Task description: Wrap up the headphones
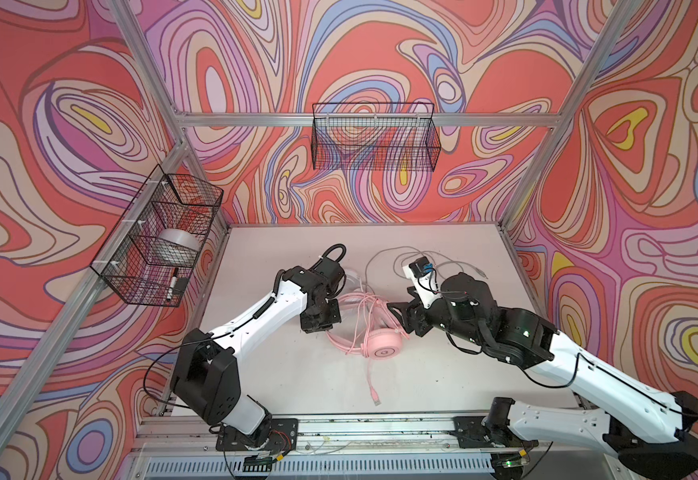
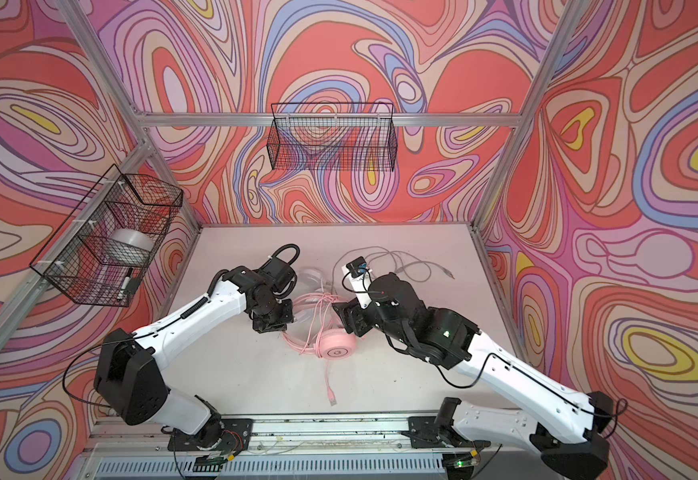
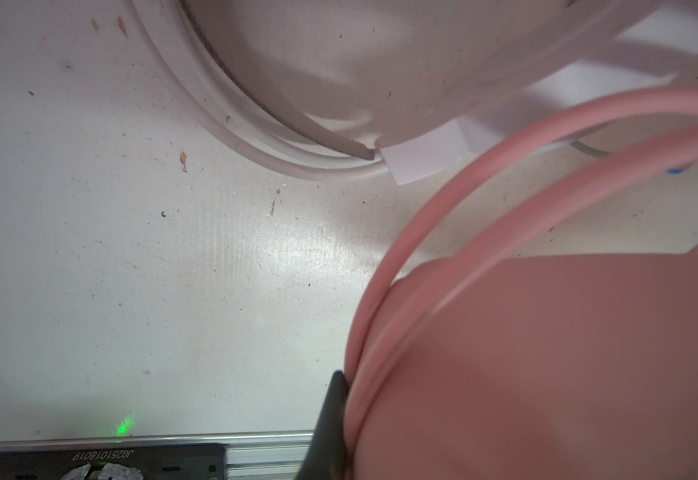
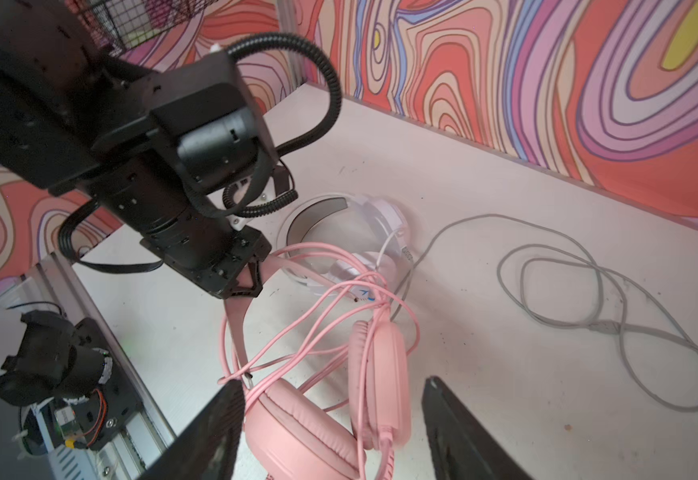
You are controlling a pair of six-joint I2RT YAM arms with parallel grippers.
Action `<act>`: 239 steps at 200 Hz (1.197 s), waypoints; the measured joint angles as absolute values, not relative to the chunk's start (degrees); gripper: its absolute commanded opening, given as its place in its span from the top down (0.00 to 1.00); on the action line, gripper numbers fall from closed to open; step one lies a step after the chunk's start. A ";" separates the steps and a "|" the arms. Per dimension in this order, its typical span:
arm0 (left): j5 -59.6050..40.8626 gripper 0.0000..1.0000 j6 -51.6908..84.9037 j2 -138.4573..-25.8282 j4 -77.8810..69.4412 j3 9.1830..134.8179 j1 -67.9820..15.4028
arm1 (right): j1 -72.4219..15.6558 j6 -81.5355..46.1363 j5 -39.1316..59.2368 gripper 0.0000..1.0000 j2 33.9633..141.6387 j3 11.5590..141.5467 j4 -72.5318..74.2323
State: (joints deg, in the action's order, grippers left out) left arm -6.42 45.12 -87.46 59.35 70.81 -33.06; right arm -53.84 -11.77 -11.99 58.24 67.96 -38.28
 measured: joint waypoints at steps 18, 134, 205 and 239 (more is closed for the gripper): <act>-6.42 1.00 45.39 -87.31 58.83 69.17 -33.06 | -53.01 -12.64 -14.22 0.25 56.07 66.96 -39.48; -3.90 1.00 52.56 -88.09 51.16 64.05 -33.08 | -52.62 -11.66 -9.54 0.35 64.69 64.36 -50.35; -3.97 1.00 56.75 -91.81 46.00 63.09 -33.08 | -53.67 -12.82 -4.36 0.40 62.17 58.13 -47.11; -4.05 1.00 57.52 -91.83 45.30 63.09 -33.08 | -56.42 -13.45 -2.57 0.40 60.97 57.04 -46.04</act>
